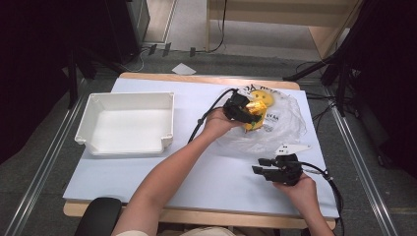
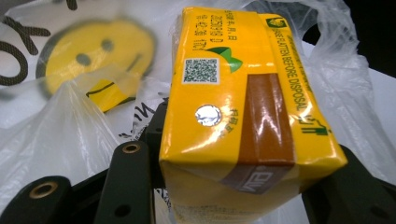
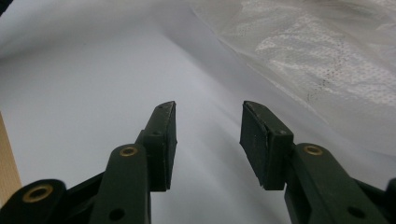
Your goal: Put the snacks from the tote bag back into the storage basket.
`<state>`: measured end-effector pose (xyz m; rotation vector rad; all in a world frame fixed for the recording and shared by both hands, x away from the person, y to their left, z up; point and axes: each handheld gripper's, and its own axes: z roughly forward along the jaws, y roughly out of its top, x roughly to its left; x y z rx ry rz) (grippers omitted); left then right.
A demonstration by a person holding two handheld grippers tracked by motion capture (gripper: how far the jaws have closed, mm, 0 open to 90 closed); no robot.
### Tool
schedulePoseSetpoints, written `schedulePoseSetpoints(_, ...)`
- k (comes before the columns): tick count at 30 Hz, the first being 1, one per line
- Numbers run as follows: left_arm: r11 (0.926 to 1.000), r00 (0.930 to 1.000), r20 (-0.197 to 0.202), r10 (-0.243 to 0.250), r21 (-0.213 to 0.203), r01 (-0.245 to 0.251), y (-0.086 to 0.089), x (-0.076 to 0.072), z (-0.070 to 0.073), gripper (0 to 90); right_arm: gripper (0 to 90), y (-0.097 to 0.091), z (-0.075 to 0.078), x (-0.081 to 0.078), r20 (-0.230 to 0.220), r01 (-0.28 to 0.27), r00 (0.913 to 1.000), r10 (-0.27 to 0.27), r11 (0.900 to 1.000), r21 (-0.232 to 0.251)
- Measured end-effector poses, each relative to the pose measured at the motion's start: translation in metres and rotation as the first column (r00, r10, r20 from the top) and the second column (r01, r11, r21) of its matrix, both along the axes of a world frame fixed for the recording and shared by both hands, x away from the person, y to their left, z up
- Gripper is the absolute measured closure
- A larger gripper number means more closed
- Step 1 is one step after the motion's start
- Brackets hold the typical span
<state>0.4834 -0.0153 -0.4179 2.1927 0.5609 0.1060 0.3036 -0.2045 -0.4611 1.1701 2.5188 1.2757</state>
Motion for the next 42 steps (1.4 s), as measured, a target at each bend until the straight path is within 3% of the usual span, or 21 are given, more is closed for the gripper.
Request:
schedulePoseSetpoints(8, 0.9995, 0.9996, -0.021, -0.019, -0.026, 0.018, 0.009, -0.009, 0.022, 52.6, 56.9, 0.001, -0.001, 0.000, 0.000, -0.006, 1.0000, 0.006, 1.0000, 0.000)
schedulePoseSetpoints(14, 0.9993, 0.9995, 0.003, -0.032, -0.018, 0.032, 0.019, -0.017, 0.039, 52.5, 56.8, 0.001, -0.001, 0.000, 0.000, -0.007, 1.0000, 0.007, 1.0000, 0.001)
schedulePoseSetpoints(24, 0.9982, 0.9987, -0.011, -0.050, -0.035, 0.049, 0.040, -0.029, 0.057, 52.4, 56.8, 0.002, -0.002, 0.002, -0.001, -0.008, 1.0000, 0.008, 1.0000, 0.002)
schedulePoseSetpoints(27, 0.9979, 0.9983, 0.001, -0.059, -0.027, 0.059, 0.046, -0.036, 0.064, 52.4, 56.1, 0.002, -0.002, 0.002, -0.008, -0.014, 0.9999, 0.014, 0.9999, 0.003)
schedulePoseSetpoints(30, 0.9975, 0.9976, -0.025, -0.065, -0.029, 0.064, 0.051, -0.042, 0.070, 52.4, 55.5, 0.002, -0.002, 0.002, -0.011, -0.013, 0.9999, 0.013, 0.9999, 0.002)
schedulePoseSetpoints(42, 0.9959, 0.9957, -0.028, -0.088, -0.024, 0.088, 0.083, -0.052, 0.075, 52.4, 55.4, 0.002, -0.002, 0.005, -0.008, 0.019, 0.9998, -0.019, 0.9998, 0.011)
